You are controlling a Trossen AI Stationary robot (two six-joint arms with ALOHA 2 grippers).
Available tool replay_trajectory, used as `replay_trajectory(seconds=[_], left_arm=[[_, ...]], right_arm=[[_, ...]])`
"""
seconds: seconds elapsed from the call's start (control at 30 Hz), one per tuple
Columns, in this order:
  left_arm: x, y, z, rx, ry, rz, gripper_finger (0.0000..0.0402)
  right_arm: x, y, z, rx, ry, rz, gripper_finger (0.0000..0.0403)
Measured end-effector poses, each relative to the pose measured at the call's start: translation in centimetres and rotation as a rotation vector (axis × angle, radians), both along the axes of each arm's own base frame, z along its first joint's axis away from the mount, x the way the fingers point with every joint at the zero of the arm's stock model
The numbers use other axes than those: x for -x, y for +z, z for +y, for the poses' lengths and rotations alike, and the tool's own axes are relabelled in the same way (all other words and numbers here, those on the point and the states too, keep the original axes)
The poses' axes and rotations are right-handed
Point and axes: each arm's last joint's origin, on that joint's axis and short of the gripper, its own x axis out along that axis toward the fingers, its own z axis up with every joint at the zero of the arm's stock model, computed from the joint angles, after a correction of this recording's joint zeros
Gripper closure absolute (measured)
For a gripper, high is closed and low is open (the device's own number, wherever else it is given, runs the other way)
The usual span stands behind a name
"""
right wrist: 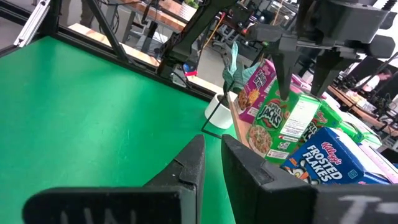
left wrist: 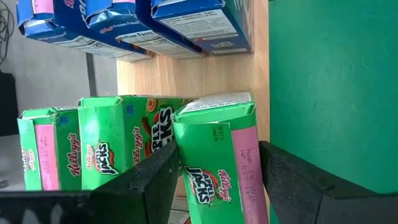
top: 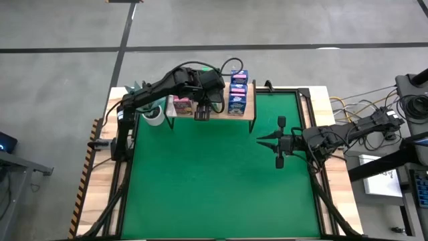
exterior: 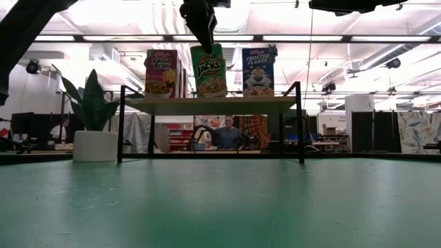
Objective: Stack cereal on shelf
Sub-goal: Put the green cereal box on the shelf aligned with the other green cereal boxes, then return to Home Position
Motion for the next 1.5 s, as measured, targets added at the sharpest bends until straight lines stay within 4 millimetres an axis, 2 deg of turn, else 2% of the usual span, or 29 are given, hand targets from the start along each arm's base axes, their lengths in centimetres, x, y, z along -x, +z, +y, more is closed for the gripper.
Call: replay_trajectory(seconds=[0.17, 0.53, 0.87, 1.07, 1.33, 1.5], left_arm=[[0.0, 0.0, 0.0, 0.000, 0.001, -0.002, 0.0192], [0.0, 0.1, 0.0, -0.002, 0.000, -0.006, 0.0122], [0.7, 1.1, -1.4, -0.016, 0.008, -0.021, 0.0118], [1.9, 3.0, -3.9, 0.001, 0.005, -0.100, 0.0118], [5.4, 6.6, -8.8, 0.036, -0.055, -0.281, 0.0119], [7.7, 6.3, -12.1, 0.052, -0.124, -0.399, 0.0119]], right_arm=[[0.0, 0.0, 0.0, 0.007, 0.001, 0.001, 0.0360], [0.0, 0.0, 0.0, 0.009, 0.001, 0.001, 0.0360], [0.0, 0.0, 0.0, 0.014, 0.002, 0.001, 0.0360], [0.0, -0.1, 0.0, 0.030, 0.005, 0.012, 0.0360], [0.6, -0.3, -0.2, 0.042, 0.007, 0.018, 0.0360], [2.0, -0.6, -0.6, 0.032, 0.010, -0.025, 0.0360]])
